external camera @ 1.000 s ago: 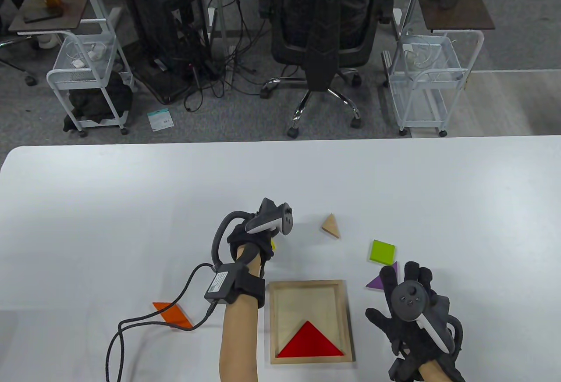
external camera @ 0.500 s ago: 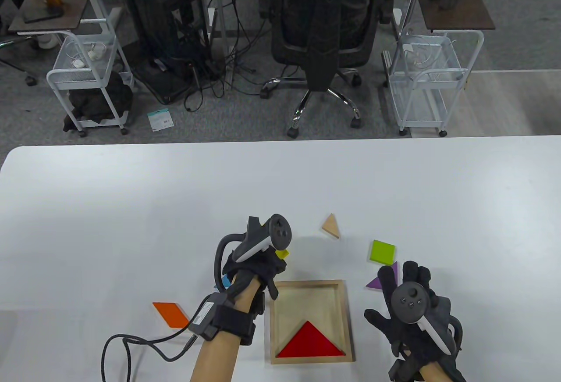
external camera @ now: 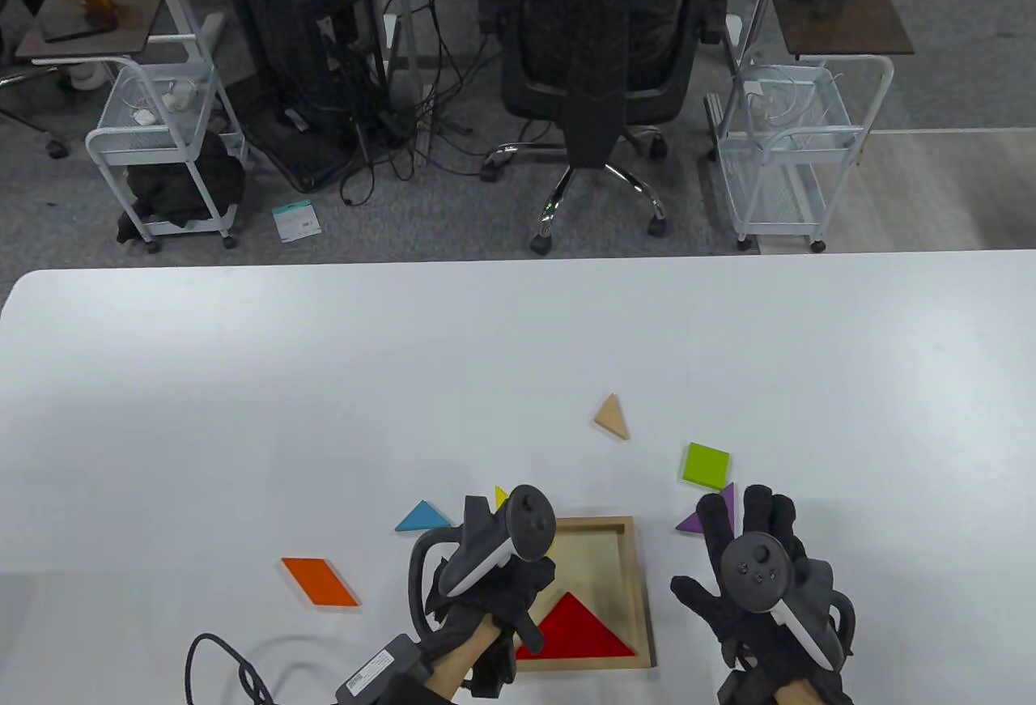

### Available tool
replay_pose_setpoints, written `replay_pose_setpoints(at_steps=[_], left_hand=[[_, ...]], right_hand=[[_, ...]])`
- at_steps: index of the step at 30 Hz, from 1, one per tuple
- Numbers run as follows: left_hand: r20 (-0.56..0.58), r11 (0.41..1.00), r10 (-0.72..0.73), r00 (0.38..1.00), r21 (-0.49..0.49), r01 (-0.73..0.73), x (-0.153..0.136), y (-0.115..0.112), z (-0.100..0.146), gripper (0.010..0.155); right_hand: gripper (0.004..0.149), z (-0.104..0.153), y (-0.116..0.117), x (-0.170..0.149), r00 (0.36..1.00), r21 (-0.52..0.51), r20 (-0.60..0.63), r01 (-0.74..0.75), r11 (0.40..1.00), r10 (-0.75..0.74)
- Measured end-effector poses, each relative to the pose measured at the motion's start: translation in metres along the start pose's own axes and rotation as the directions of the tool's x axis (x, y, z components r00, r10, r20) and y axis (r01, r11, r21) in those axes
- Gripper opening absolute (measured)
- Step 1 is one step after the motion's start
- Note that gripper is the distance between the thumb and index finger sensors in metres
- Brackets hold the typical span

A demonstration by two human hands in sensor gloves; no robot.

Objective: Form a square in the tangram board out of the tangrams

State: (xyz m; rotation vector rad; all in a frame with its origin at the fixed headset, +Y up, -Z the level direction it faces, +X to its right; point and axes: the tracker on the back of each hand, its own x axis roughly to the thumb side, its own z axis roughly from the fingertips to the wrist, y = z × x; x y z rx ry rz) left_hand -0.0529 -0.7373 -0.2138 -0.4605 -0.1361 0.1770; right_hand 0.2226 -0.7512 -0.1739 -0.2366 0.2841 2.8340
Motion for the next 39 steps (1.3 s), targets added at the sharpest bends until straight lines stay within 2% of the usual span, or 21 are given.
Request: replay_pose_setpoints(at_steps=[6, 15, 21, 34, 39], left_hand=[[-0.004, 0.998, -0.059, 0.998, -0.016, 0.059, 0.010, -0.017, 0.001, 0.071], [-0.035, 0.968, -0.241, 0.970, -0.085, 0.237, 0.025, -0.032, -0.001, 0.071], [-0.047, 0.943, -0.312, 0.949, -0.135, 0.303, 0.033, -0.036, -0.004, 0.071], [-0.029, 0.926, -0.333, 0.943, -0.197, 0.321, 0.036, -0.036, -0.004, 0.065], [-0.006, 0.924, -0.341, 0.940, -0.188, 0.334, 0.036, -0.037, -0.002, 0.062]], right_hand=[[0.091, 0.000, 0.000, 0.000, 1.000, 0.004, 0.001, -0.002, 1.000, 0.002], [0.091, 0.000, 0.001, 0.000, 1.000, 0.003, 0.002, -0.008, 1.000, 0.008], [0.091, 0.001, 0.002, 0.001, 1.000, 0.011, 0.004, -0.013, 1.000, 0.013], [0.091, -0.001, 0.005, 0.001, 1.000, 0.030, -0.016, -0.020, 0.999, 0.021], [0.091, -0.001, 0.004, 0.000, 0.999, 0.032, -0.028, -0.020, 0.999, 0.021]])
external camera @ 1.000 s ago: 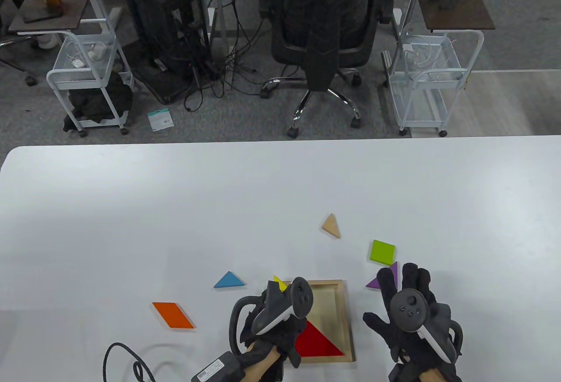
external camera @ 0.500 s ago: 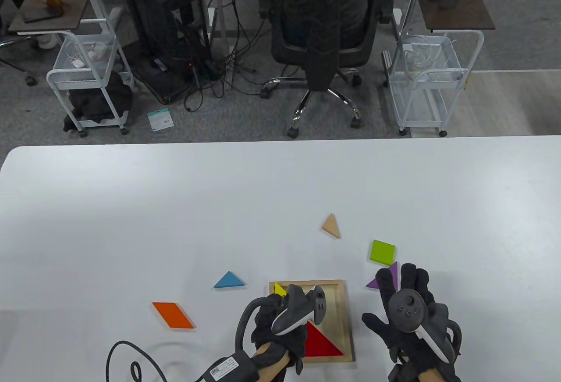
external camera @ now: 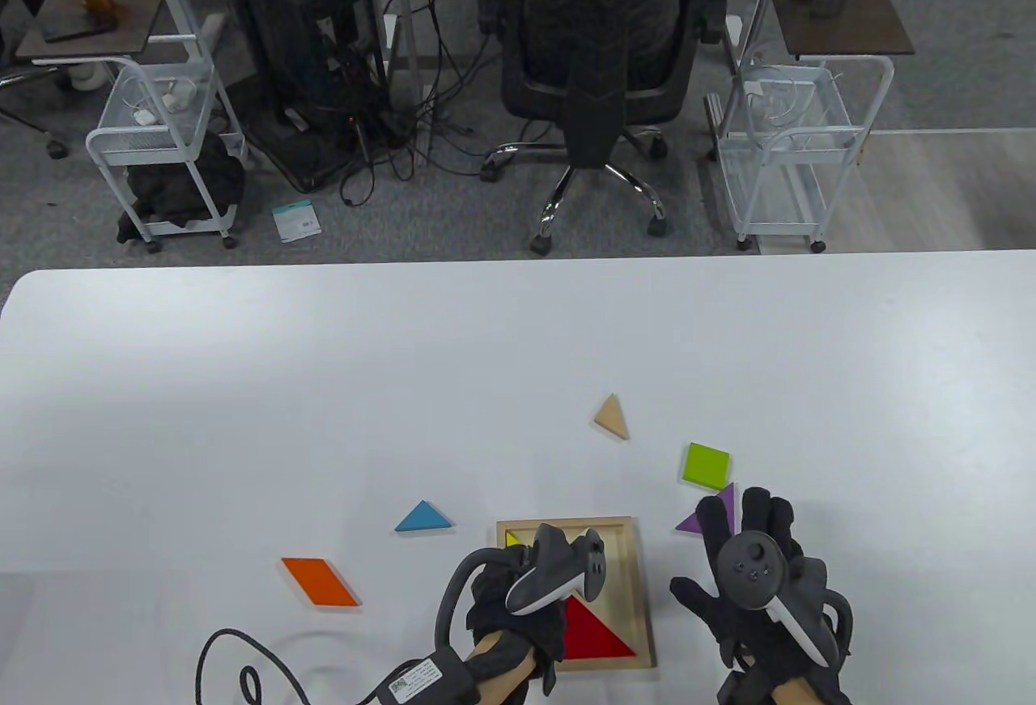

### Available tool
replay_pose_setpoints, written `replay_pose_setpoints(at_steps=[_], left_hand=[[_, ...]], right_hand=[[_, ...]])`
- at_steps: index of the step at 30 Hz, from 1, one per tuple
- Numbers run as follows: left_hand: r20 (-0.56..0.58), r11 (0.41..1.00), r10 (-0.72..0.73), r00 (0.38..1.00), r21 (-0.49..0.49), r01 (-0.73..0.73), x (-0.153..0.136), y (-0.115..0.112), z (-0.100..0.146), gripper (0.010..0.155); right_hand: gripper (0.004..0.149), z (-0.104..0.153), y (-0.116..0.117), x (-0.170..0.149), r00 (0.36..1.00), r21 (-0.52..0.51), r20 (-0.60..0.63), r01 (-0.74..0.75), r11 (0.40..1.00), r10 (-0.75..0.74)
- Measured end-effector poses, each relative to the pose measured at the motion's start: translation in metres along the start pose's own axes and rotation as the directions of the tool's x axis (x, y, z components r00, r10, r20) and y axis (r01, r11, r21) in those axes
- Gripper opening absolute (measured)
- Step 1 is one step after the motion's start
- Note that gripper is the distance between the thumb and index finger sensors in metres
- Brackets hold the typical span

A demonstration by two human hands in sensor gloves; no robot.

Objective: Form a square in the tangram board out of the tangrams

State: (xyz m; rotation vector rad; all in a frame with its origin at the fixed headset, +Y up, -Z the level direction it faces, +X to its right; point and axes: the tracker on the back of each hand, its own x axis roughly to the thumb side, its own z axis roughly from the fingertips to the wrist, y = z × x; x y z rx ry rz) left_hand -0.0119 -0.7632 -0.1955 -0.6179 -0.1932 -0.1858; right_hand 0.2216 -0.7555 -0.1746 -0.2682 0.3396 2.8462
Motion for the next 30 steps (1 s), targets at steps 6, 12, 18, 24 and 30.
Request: replay_pose_setpoints(at_steps=[6, 12, 18, 24, 30], left_hand=[[0.059, 0.992, 0.121, 0.991, 0.027, -0.122, -0.016, 0.004, 0.012, 0.063], [0.083, 0.931, 0.199, 0.977, 0.295, -0.215, -0.070, 0.002, 0.039, 0.071], [0.008, 0.932, 0.166, 0.986, 0.324, -0.160, -0.119, -0.037, 0.045, 0.082], [-0.002, 0.932, 0.143, 0.990, 0.337, -0.133, -0.136, -0.056, 0.043, 0.085], [0.034, 0.931, 0.133, 0.990, 0.337, -0.137, -0.135, -0.054, 0.044, 0.084]], right_hand=[[0.091, -0.001, -0.001, -0.002, 1.000, 0.006, -0.013, 0.001, 1.000, -0.001], [0.092, -0.002, -0.003, -0.004, 1.000, 0.017, -0.024, 0.011, 1.000, -0.010], [0.097, -0.006, 0.001, -0.010, 0.996, 0.092, -0.064, -0.049, 0.995, 0.055], [0.098, -0.011, 0.003, -0.016, 0.994, 0.114, -0.101, -0.022, 0.993, 0.033], [0.096, -0.014, 0.002, -0.021, 0.992, 0.110, -0.126, 0.026, 0.994, -0.012]])
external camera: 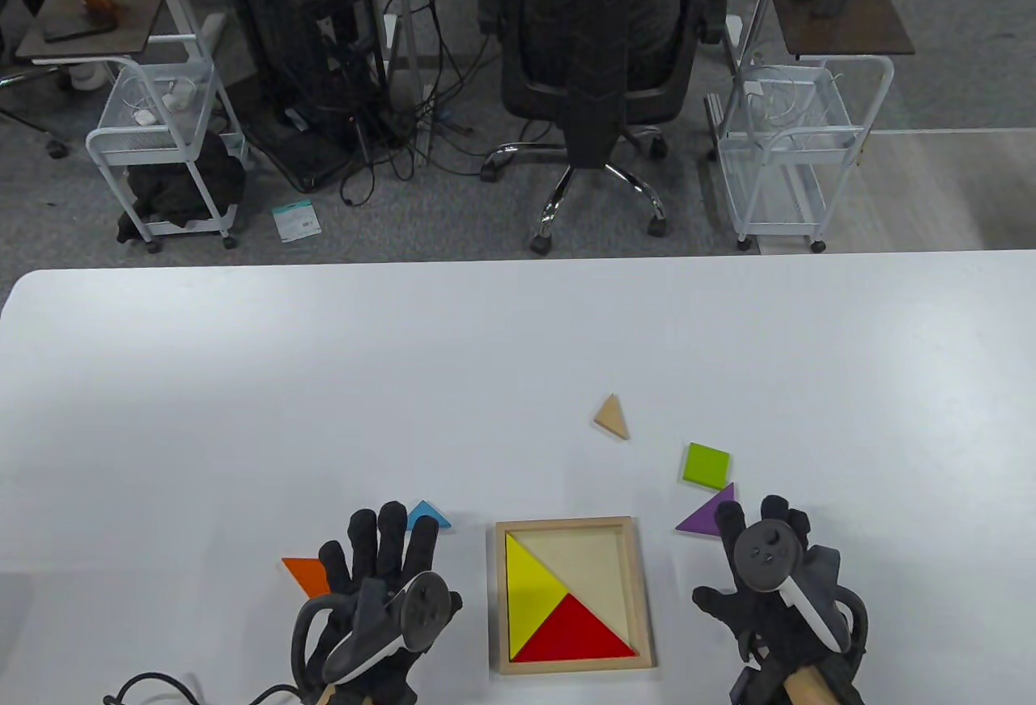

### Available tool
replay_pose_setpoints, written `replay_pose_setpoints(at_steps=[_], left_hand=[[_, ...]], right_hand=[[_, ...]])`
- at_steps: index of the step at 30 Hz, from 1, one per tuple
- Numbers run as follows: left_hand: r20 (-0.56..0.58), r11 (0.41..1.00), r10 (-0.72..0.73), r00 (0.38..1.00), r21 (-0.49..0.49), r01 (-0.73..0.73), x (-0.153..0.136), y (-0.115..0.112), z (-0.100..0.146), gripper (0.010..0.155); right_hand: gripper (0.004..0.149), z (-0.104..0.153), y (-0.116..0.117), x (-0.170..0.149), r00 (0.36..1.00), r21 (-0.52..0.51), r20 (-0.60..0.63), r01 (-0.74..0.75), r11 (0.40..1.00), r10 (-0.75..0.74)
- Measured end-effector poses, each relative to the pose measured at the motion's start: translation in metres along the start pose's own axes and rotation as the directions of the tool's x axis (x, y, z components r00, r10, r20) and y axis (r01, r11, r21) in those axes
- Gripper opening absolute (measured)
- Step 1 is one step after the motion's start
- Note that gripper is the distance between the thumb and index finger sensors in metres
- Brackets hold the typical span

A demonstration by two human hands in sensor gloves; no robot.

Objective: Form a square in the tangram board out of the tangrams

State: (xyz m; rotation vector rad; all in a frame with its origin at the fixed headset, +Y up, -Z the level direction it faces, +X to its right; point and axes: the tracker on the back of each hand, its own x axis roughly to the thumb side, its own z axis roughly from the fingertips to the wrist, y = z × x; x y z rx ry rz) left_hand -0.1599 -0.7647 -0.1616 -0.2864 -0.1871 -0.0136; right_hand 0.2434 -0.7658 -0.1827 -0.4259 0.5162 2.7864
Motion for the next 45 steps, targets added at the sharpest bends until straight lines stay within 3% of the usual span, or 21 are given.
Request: replay_pose_setpoints(at_steps=[4, 9, 14, 18, 23, 33, 45], left_hand=[[-0.006, 1.000, 0.017, 1.000, -0.006, -0.017, -0.003, 0.001, 0.000, 0.084], [-0.038, 1.000, 0.021, 0.999, 0.001, -0.021, -0.008, 0.004, 0.001, 0.084], [-0.051, 0.999, 0.046, 0.998, -0.020, -0.047, -0.012, 0.004, 0.000, 0.084], [-0.057, 0.998, 0.060, 0.997, -0.023, -0.061, -0.013, 0.003, 0.000, 0.084], [-0.060, 0.997, 0.068, 0.996, -0.039, -0.070, -0.014, 0.003, 0.000, 0.084], [-0.056, 0.996, 0.073, 0.996, -0.051, -0.076, -0.013, 0.001, 0.000, 0.083], [-0.045, 0.992, 0.103, 0.994, -0.065, -0.105, -0.012, -0.002, 0.001, 0.083]], right_hand=[[0.094, 0.000, -0.003, 0.000, 1.000, -0.009, 0.001, 0.021, 1.000, -0.021], [0.084, -0.004, -0.018, 0.002, 0.972, -0.128, 0.013, 0.233, 0.964, -0.233], [0.083, -0.023, -0.022, 0.025, 0.996, -0.025, -0.081, 0.031, 0.999, -0.033], [0.080, -0.043, -0.021, 0.044, 0.974, 0.001, -0.133, -0.186, 0.983, 0.185], [0.076, -0.065, -0.016, 0.054, 0.946, 0.088, -0.174, -0.260, 0.962, 0.272], [0.071, -0.077, -0.011, 0.052, 0.956, 0.143, -0.176, -0.212, 0.967, 0.235], [0.061, -0.077, -0.009, 0.051, 0.974, 0.038, -0.146, -0.170, 0.985, 0.174]])
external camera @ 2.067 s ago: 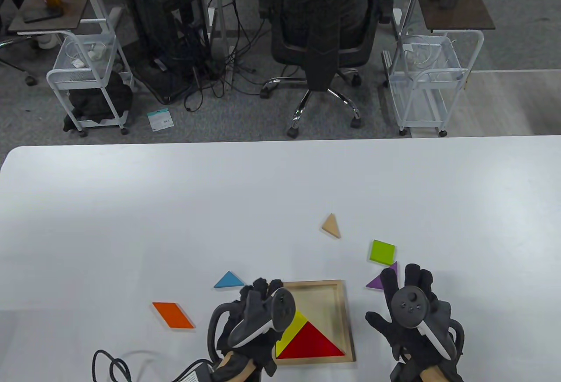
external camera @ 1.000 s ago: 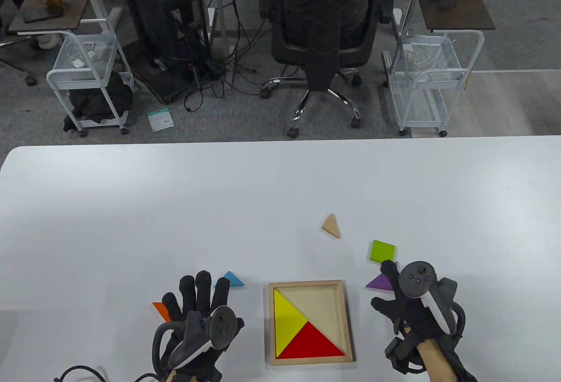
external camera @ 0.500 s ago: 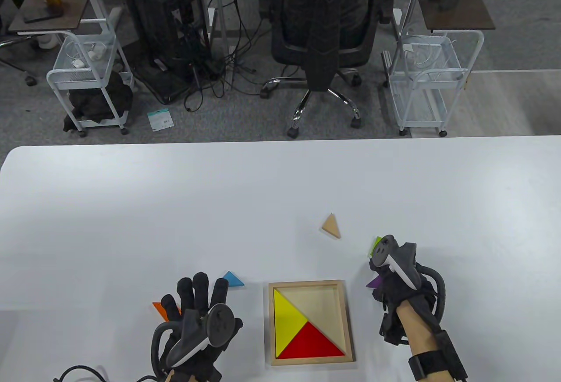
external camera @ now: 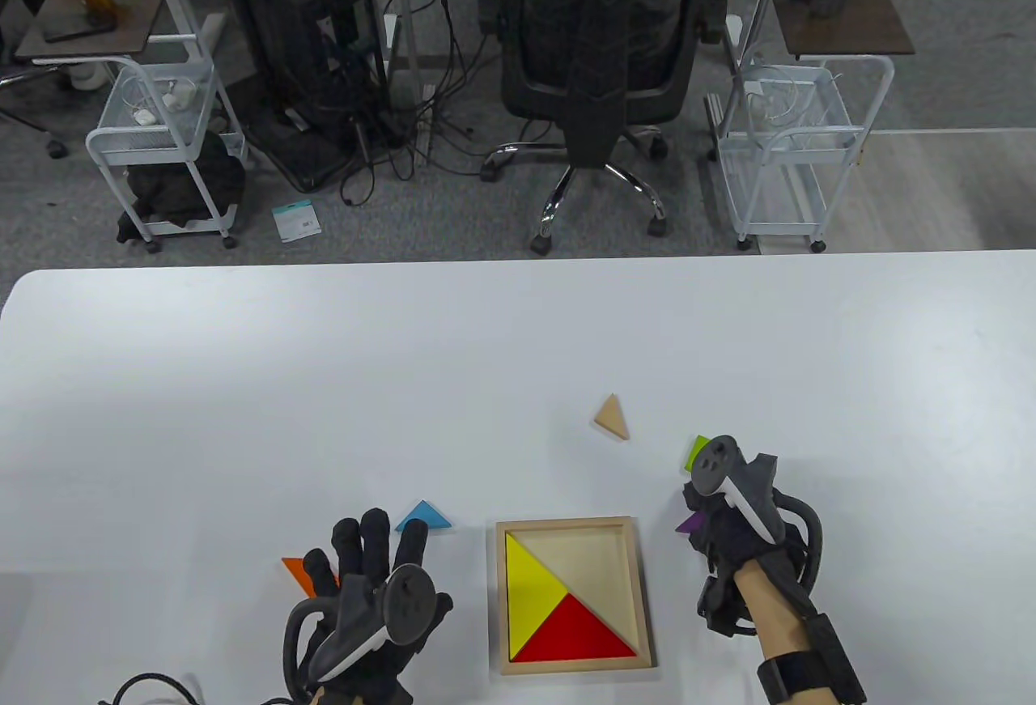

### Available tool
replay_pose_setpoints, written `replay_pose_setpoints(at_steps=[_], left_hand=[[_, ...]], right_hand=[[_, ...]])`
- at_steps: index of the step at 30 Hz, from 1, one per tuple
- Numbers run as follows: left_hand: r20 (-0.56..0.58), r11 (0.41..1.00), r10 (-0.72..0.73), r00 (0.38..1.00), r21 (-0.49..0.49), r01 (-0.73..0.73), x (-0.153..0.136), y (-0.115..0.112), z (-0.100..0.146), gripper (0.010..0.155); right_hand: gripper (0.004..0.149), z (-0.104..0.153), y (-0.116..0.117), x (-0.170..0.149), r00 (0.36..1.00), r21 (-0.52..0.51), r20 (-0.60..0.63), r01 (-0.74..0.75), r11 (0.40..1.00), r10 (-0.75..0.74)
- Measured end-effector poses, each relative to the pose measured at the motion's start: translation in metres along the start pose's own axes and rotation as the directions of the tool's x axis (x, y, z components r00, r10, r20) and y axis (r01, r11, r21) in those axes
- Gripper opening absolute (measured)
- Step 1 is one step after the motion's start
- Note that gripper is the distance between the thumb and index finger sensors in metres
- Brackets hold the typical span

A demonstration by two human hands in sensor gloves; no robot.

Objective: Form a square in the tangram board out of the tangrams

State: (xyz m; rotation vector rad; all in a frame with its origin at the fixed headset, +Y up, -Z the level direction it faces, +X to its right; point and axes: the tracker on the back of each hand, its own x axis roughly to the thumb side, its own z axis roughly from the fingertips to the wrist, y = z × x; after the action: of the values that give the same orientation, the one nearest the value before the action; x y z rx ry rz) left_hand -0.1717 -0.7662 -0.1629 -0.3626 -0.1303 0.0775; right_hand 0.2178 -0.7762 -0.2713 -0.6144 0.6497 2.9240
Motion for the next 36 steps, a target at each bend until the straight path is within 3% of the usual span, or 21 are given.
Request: replay_pose_setpoints(at_steps=[7, 13, 16, 21, 25, 28, 29, 33, 36], left_hand=[[0.003, 1.000, 0.004, 1.000, 0.007, -0.004, 0.000, -0.001, 0.000, 0.083], [-0.003, 1.000, 0.007, 1.000, 0.008, -0.007, -0.002, 0.000, -0.001, 0.083], [-0.004, 1.000, 0.012, 1.000, 0.015, -0.012, -0.003, 0.001, -0.001, 0.083], [0.022, 0.997, 0.058, 0.998, 0.052, -0.059, -0.005, 0.003, 0.001, 0.083], [0.131, 0.969, 0.178, 0.975, 0.149, -0.197, -0.004, 0.008, 0.007, 0.082], [0.301, 0.863, 0.346, 0.889, 0.271, -0.427, -0.002, 0.013, 0.013, 0.077], [0.354, 0.806, 0.432, 0.829, 0.260, -0.531, -0.001, 0.014, 0.014, 0.075], [0.421, 0.629, 0.660, 0.623, 0.144, -0.764, -0.001, 0.012, 0.010, 0.070], [0.366, 0.527, 0.801, 0.473, -0.059, -0.848, 0.004, 0.006, 0.000, 0.067]], right_hand=[[0.061, -0.001, 0.000, -0.002, 0.999, -0.044, 0.032, 0.014, 0.999, -0.013], [0.062, 0.008, -0.002, -0.009, 0.984, -0.051, 0.121, 0.139, 0.989, -0.132], [0.064, 0.029, -0.013, -0.003, 0.937, -0.085, 0.282, 0.237, 0.968, -0.205], [0.064, 0.092, -0.029, 0.030, 0.810, -0.201, 0.586, 0.183, 0.962, -0.032], [0.064, 0.140, -0.021, 0.055, 0.678, -0.250, 0.733, 0.188, 0.950, 0.059], [0.064, 0.165, -0.009, 0.071, 0.567, -0.262, 0.817, 0.196, 0.945, 0.109], [0.064, 0.172, -0.003, 0.076, 0.527, -0.278, 0.838, 0.191, 0.941, 0.141], [0.064, 0.187, 0.007, 0.087, 0.447, -0.291, 0.876, 0.188, 0.938, 0.182], [0.064, 0.192, 0.011, 0.092, 0.419, -0.279, 0.889, 0.178, 0.944, 0.184]])
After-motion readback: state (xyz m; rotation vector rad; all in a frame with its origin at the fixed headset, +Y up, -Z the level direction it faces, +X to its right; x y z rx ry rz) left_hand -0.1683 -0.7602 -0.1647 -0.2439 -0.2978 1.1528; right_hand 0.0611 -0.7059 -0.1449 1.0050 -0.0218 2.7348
